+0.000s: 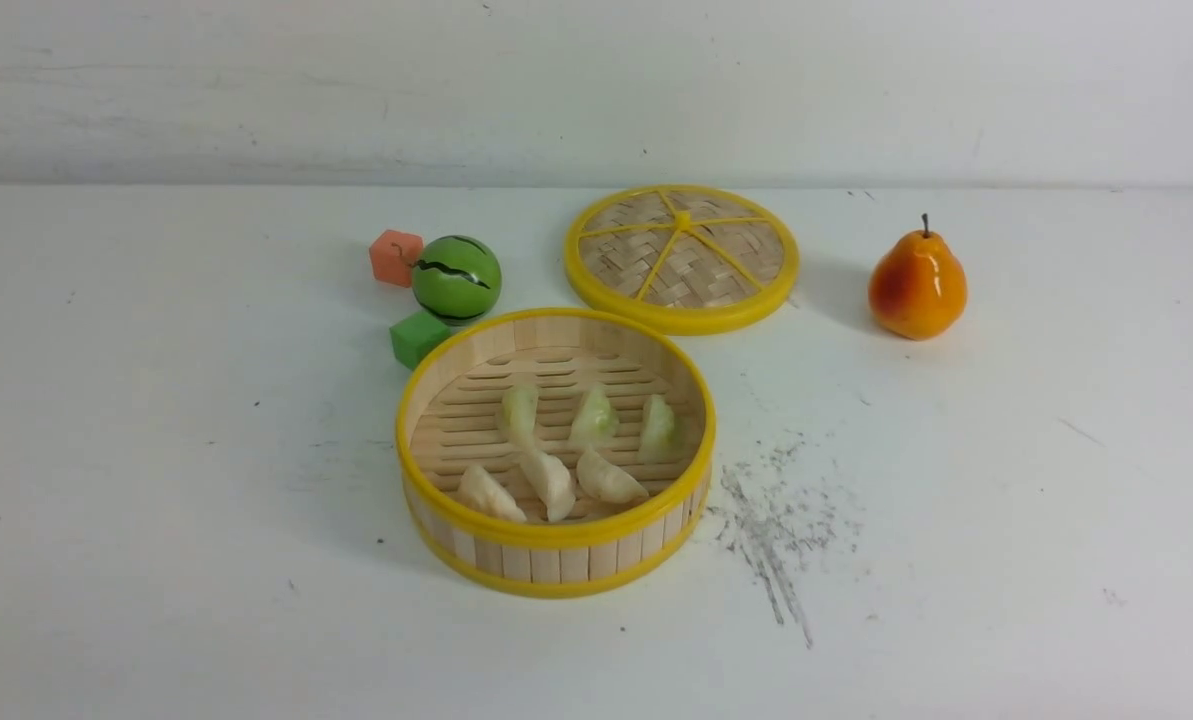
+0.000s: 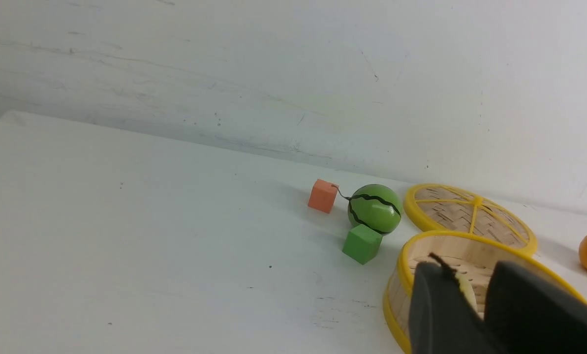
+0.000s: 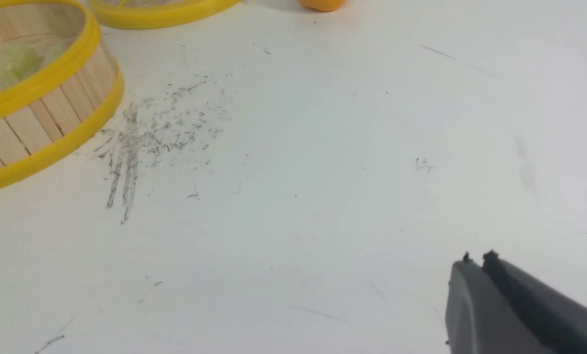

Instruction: Put the dumplings into the steamer on the white table.

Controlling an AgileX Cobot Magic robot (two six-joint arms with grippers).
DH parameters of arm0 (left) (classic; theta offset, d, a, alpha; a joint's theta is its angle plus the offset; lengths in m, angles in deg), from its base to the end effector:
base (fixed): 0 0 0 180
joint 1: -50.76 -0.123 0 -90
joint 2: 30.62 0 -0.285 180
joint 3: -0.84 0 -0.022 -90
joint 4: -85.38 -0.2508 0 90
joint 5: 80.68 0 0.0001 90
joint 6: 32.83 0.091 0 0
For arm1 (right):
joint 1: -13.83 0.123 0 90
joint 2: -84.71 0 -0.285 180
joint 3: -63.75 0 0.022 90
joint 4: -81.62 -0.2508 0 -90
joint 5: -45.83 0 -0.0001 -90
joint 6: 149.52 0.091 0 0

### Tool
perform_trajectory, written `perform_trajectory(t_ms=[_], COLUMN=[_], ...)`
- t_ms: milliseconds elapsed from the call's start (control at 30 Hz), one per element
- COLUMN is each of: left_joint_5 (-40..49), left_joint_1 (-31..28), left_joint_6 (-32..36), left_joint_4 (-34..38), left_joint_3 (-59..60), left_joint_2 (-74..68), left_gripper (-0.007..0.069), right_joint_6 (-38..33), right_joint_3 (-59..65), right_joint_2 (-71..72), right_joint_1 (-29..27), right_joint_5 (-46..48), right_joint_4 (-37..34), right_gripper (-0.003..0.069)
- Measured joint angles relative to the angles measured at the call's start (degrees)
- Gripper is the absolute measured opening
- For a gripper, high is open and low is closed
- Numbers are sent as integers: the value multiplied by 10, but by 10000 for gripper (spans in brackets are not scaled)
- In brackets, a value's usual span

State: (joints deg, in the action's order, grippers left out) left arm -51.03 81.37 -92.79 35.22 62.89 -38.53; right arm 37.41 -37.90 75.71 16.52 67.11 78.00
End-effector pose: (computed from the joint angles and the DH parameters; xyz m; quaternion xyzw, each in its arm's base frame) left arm 0.0434 0.0146 0.2688 -0.0340 0.7063 -0.1354 0.6940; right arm 0.0541 0.0046 0.1721 0.0472 0.8106 0.0753 0.5788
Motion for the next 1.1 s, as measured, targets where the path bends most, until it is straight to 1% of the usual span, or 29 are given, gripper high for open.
perform_trajectory(t_ms=[567,667,700,767,867,933,967,1033,1100], left_joint_5=[0,-4,-4,-10,-89,-193,-225,-313,-351], left_joint_1=[-1,-15,-29,-71,-156,-233,-253,-309,-344], left_joint_6=[0,0,0,10,69,168,195,271,327], left_joint_4=[-2,-3,-1,29,139,232,256,319,365], left_joint_3=[3,19,27,45,73,103,114,147,163], left_joint_2=[1,7,8,8,8,8,8,8,8], left_gripper=[169,171,172,169,131,60,40,-15,-14], right_joint_6=[0,0,0,0,0,0,0,0,0], right_joint_3=[0,0,0,0,0,0,0,0,0], right_joint_2=[0,0,0,0,0,0,0,0,0], right_joint_1=[0,0,0,0,0,0,0,0,0], right_joint_5=[0,1,1,1,1,1,1,1,1], right_joint_4=[0,0,0,0,0,0,0,0,0], right_gripper=[40,40,40,40,40,40,40,40,40])
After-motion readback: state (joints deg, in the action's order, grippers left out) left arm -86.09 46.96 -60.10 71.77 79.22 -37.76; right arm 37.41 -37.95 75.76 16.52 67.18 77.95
